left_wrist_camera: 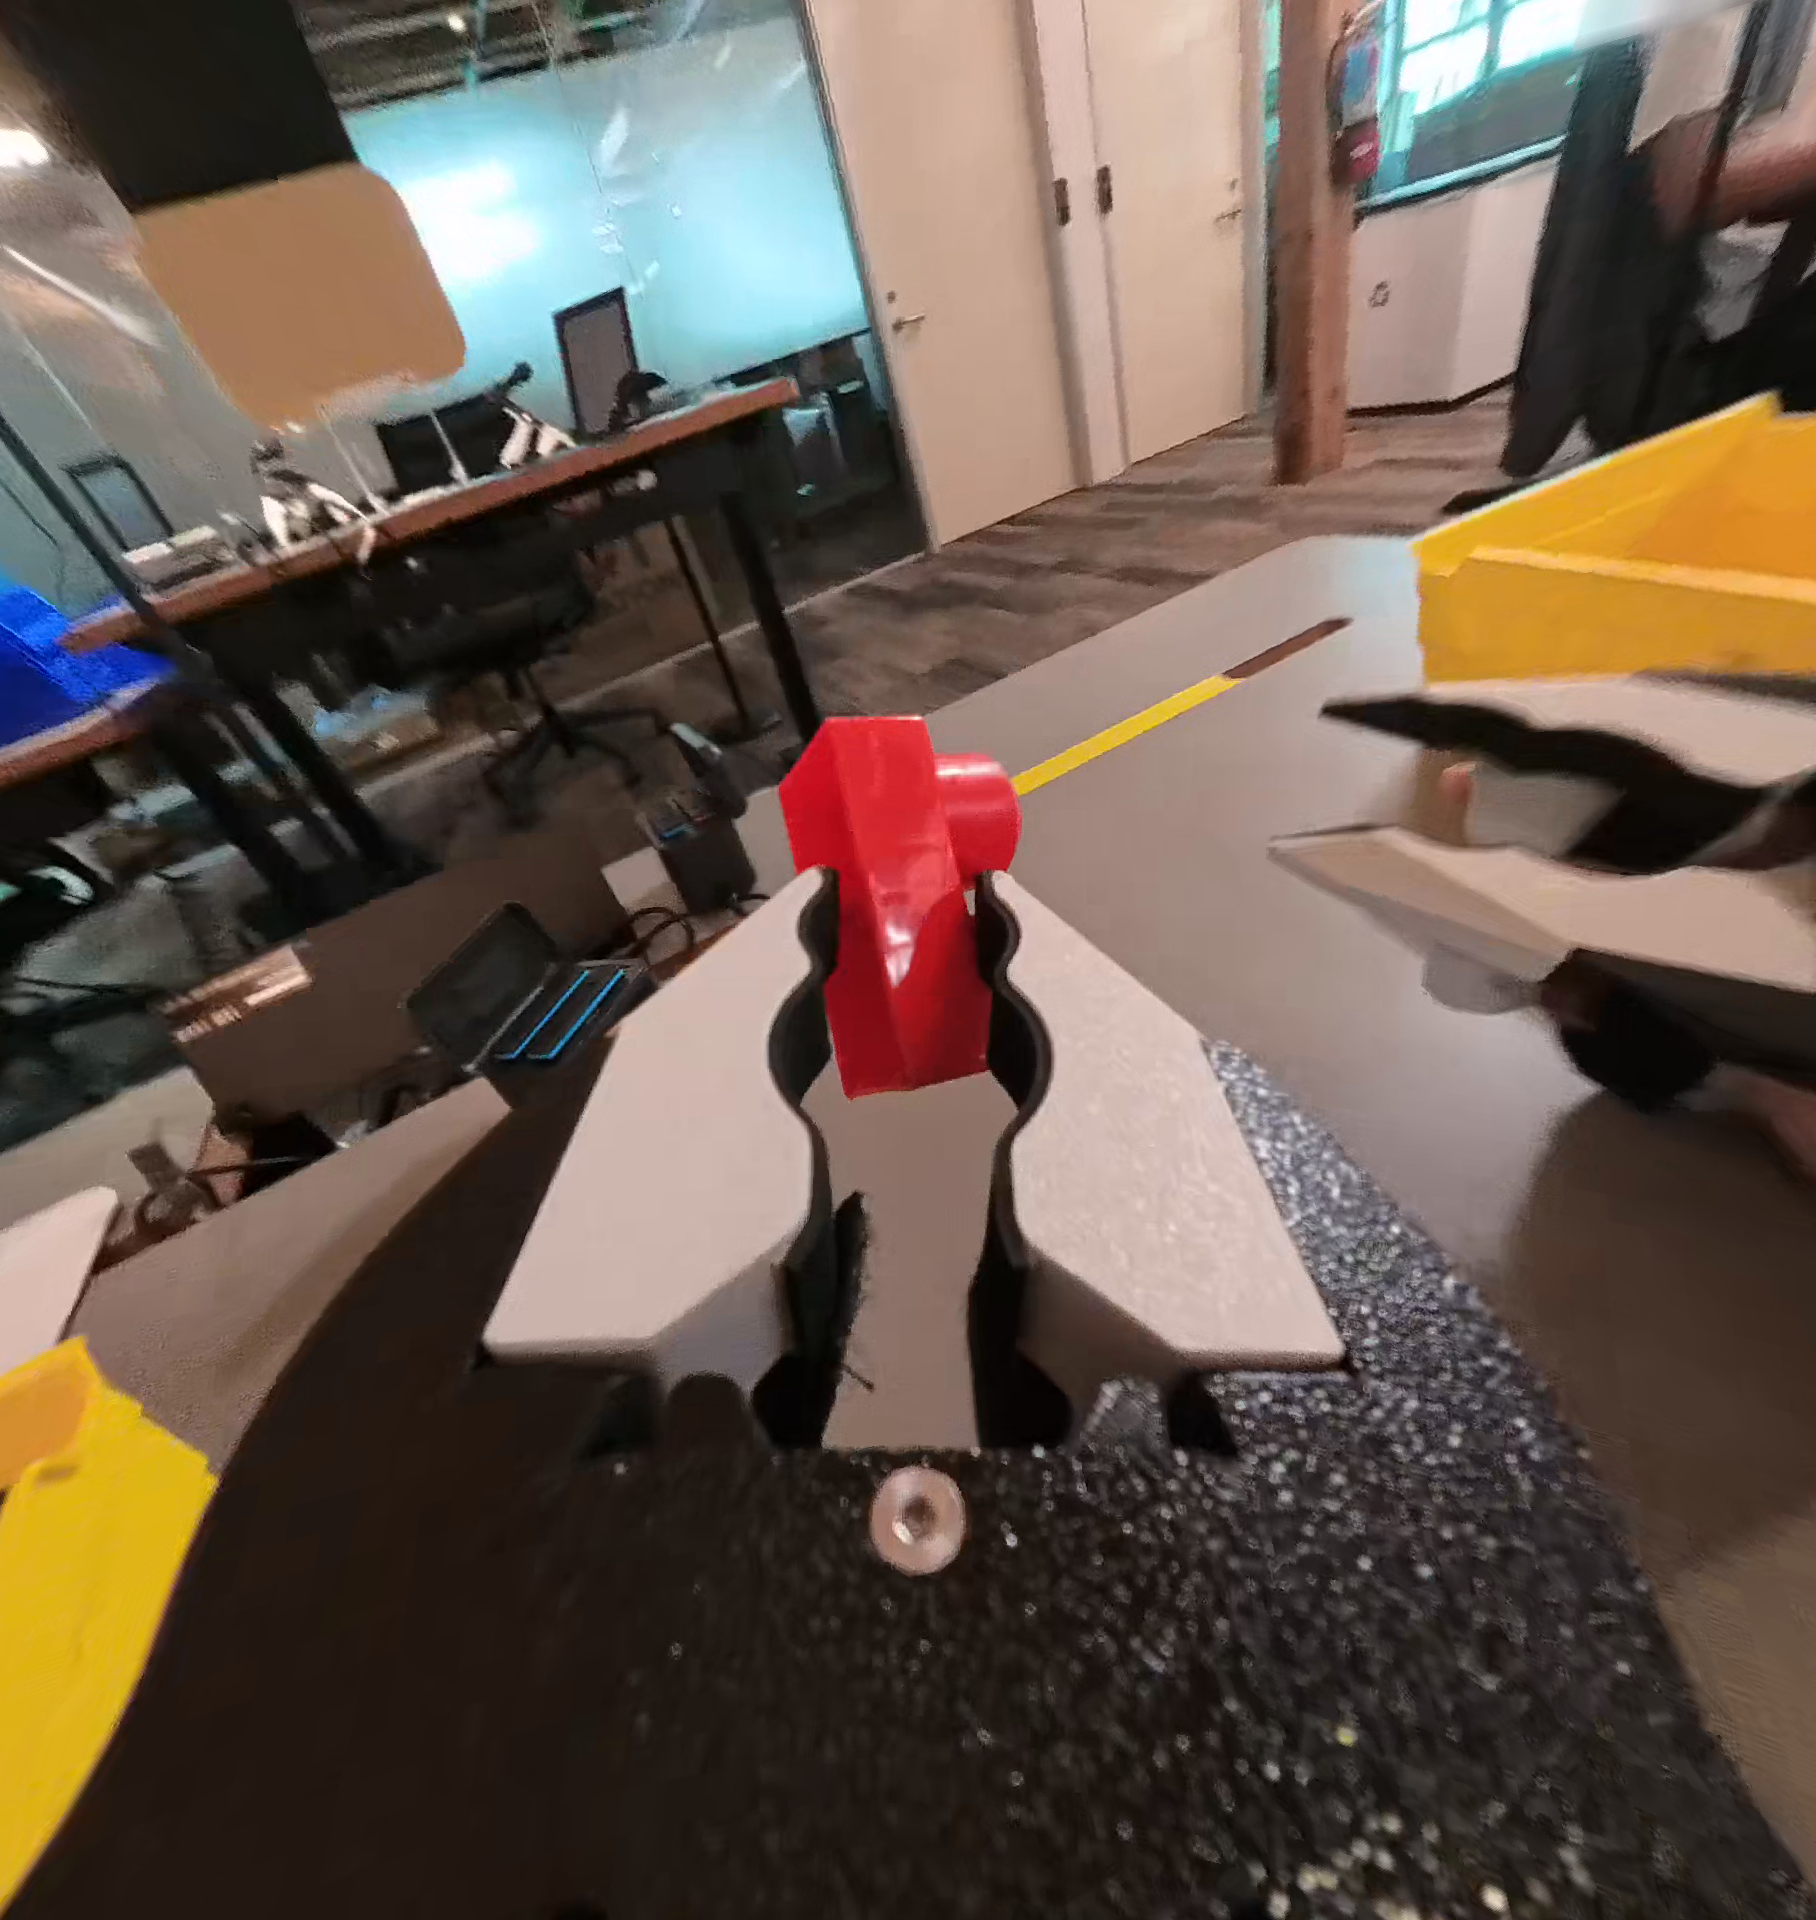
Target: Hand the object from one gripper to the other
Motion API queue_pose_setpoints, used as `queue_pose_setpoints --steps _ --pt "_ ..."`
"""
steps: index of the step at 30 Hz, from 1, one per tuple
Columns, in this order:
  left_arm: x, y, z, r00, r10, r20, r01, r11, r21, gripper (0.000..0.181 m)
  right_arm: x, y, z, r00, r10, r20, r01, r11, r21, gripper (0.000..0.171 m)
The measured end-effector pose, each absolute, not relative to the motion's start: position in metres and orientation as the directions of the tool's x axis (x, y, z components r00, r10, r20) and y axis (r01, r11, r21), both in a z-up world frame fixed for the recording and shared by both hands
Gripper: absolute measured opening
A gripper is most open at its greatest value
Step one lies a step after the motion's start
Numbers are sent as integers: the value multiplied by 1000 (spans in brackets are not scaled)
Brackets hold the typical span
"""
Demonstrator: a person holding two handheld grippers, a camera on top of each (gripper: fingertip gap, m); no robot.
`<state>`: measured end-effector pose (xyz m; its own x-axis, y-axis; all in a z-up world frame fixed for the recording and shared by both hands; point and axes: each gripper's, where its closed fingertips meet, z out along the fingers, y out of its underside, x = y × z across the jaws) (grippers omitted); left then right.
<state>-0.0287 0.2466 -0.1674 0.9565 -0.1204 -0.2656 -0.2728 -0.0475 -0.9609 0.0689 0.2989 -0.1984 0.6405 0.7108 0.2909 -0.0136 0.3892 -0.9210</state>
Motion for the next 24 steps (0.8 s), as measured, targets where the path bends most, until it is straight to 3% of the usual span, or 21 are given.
queue_pose_setpoints --steps 5,11,14,17,20,24 --pt "-14 277 -194 946 -60 -318 -310 114 -944 24 71 302 -198 648 711 272 -24 377 -926 46" --pt "4 277 -207 930 -170 -325 -296 175 -939 24 70 301 -197 645 715 271 -31 379 -925 46" --pt "1 274 -200 952 -218 -213 -172 192 -966 24 68 299 -196 636 720 279 -33 386 -922 46" --pt "12 270 -198 900 -434 38 112 146 -983 24 63 293 -195 609 732 305 -34 408 -913 46" --pt "23 258 -182 716 -648 259 388 62 -920 24 57 276 -189 548 761 347 -69 455 -888 50" --pt "28 246 -178 390 -776 495 568 -220 -793 24 55 252 -178 488 754 441 -107 552 -827 54"
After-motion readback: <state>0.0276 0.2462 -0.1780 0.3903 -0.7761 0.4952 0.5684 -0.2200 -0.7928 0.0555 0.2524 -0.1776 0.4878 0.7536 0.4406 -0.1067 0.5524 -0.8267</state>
